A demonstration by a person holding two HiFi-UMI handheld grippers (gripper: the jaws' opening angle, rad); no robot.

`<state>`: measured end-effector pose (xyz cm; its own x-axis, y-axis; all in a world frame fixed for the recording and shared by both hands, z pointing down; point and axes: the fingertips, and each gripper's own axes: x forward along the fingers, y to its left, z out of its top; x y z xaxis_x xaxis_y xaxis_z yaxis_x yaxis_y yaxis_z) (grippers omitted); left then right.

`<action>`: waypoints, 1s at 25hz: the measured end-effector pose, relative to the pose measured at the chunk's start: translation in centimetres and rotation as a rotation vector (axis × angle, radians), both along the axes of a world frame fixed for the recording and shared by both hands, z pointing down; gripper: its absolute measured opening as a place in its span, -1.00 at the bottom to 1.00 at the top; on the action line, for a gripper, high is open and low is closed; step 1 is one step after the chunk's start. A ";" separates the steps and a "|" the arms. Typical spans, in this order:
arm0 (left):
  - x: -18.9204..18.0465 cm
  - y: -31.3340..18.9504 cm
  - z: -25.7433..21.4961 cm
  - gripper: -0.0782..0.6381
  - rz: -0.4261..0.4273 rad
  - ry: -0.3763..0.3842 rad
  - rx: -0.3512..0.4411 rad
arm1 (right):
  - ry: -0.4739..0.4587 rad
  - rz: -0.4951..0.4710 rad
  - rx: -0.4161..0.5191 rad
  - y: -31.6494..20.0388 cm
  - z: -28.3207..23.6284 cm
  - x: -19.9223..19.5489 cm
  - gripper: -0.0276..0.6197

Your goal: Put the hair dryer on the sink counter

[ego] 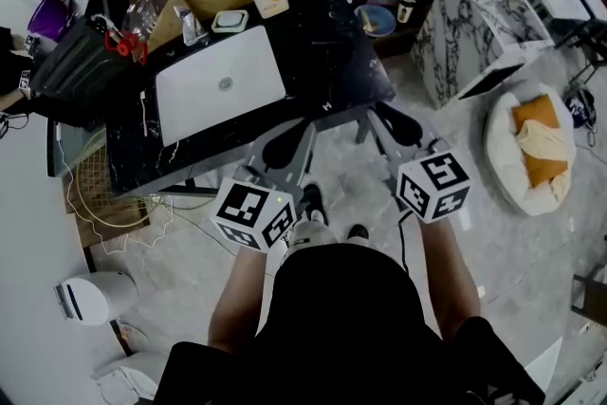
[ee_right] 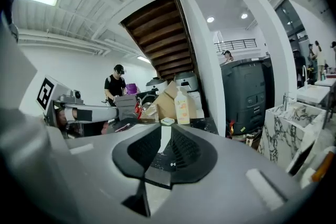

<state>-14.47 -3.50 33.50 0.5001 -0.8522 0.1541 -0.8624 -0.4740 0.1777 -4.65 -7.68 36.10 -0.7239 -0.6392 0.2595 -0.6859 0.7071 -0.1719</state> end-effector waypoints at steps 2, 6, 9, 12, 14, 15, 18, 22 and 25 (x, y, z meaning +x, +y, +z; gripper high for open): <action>0.6 0.9 -0.3 -0.78 -0.005 -0.004 0.008 | -0.004 0.005 0.031 1.3 -0.9 1.1 -0.75; 1.5 2.7 -0.8 -0.78 -0.016 -0.009 0.020 | -0.027 -0.004 0.063 3.6 -2.4 2.8 -0.77; 1.9 3.6 -1.1 -0.78 -0.021 -0.012 0.027 | -0.043 -0.006 0.082 4.9 -3.2 3.6 -0.79; 2.2 4.2 -1.3 -0.78 -0.027 -0.013 0.032 | -0.060 -0.019 0.089 5.9 -3.8 4.1 -0.82; 2.3 4.6 -1.4 -0.78 -0.029 -0.012 0.036 | -0.077 -0.030 0.083 6.6 -4.1 4.4 -0.83; 2.4 4.8 -1.5 -0.78 -0.030 -0.012 0.038 | -0.080 -0.031 0.086 6.9 -4.3 4.6 -0.84; 2.6 5.4 -1.7 -0.78 -0.032 -0.012 0.045 | -0.085 -0.027 0.104 7.8 -4.9 5.2 -0.87; 2.8 6.3 -1.7 -0.78 -0.035 -0.012 0.049 | -0.098 -0.028 0.125 8.9 -5.3 5.8 -0.88; 3.0 6.8 -1.6 -0.78 -0.038 -0.013 0.047 | -0.099 -0.033 0.130 9.5 -5.3 6.1 -0.88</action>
